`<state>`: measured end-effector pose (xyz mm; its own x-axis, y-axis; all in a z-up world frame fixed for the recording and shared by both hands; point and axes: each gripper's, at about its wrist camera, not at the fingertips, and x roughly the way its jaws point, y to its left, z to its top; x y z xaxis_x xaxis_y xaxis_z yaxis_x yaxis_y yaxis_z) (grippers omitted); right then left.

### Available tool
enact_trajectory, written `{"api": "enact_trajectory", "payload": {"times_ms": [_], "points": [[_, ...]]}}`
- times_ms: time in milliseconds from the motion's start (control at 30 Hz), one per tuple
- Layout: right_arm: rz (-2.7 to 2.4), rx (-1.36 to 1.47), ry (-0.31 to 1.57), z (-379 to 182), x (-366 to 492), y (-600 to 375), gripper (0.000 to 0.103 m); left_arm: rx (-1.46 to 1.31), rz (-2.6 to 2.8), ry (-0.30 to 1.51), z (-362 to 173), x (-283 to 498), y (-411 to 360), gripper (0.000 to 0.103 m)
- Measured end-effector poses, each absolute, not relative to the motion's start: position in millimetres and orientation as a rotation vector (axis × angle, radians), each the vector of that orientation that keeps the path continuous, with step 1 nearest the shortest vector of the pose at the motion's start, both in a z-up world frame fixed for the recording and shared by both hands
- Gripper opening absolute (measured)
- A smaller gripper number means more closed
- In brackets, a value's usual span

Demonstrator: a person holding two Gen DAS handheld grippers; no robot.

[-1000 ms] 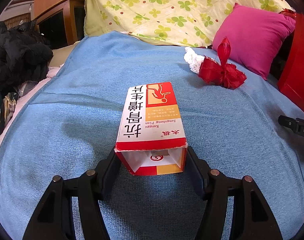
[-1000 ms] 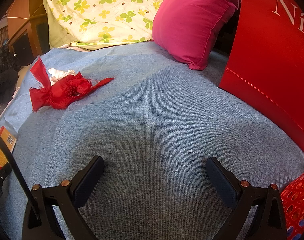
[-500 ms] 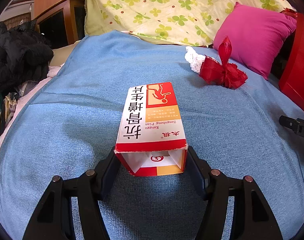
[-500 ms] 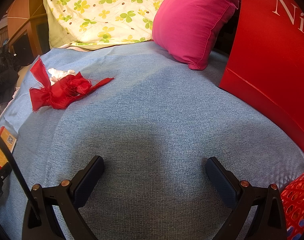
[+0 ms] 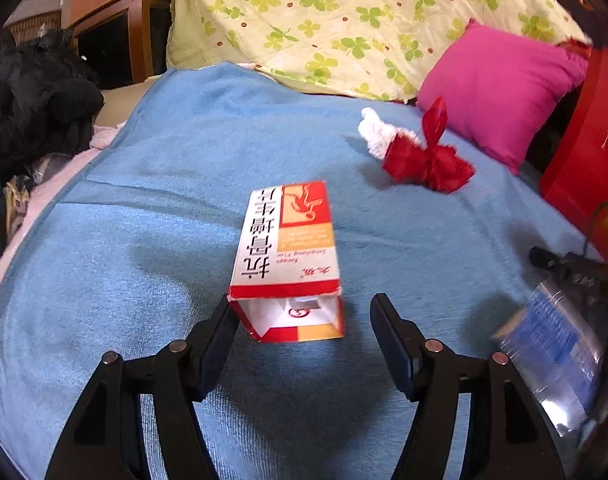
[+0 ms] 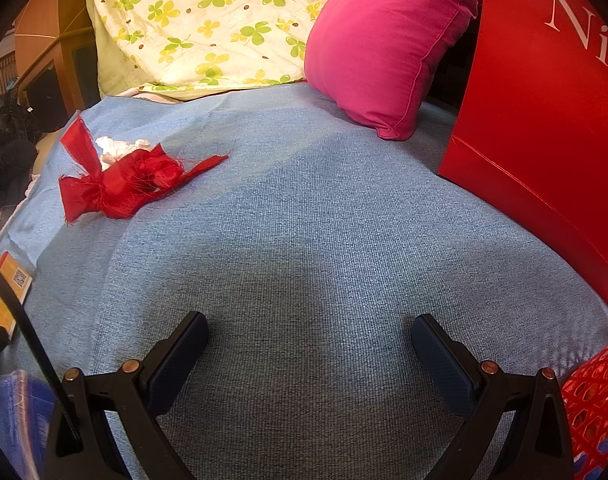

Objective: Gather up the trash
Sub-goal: 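Grasp the blue medicine box with the right tool while the left tool holds its box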

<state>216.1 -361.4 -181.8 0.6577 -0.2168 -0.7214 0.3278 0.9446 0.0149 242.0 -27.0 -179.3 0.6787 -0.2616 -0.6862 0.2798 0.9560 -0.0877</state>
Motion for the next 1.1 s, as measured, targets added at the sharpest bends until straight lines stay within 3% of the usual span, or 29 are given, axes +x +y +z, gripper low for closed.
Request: {"api": "enact_trajectory", "payload": {"times_ms": [633, 667, 800, 967, 1100], "points": [[-0.36, 0.161, 0.799, -181.9, 218.5, -358.1, 0.103, -0.084, -0.28, 0.867, -176.6, 276.3, -26.0, 0.07], [-0.363, 0.17, 0.802, -181.4, 218.8, -358.7, 0.103, -0.106, -0.277, 0.886, -179.0, 279.8, -23.8, 0.07], [-0.359, 0.193, 0.843, -179.9, 223.5, -362.5, 0.103, -0.17, -0.28, 0.932, -185.9, 287.7, -18.7, 0.049], [-0.328, 0.207, 0.93, -168.8, 228.0, -356.2, 0.103, -0.173, -0.258, 0.919, -183.9, 287.0, -14.6, 0.048], [-0.245, 0.157, 0.835, -131.5, 208.9, -332.7, 0.103, -0.138, -0.227, 0.878, -172.0, 280.1, -12.1, 0.048]]}}
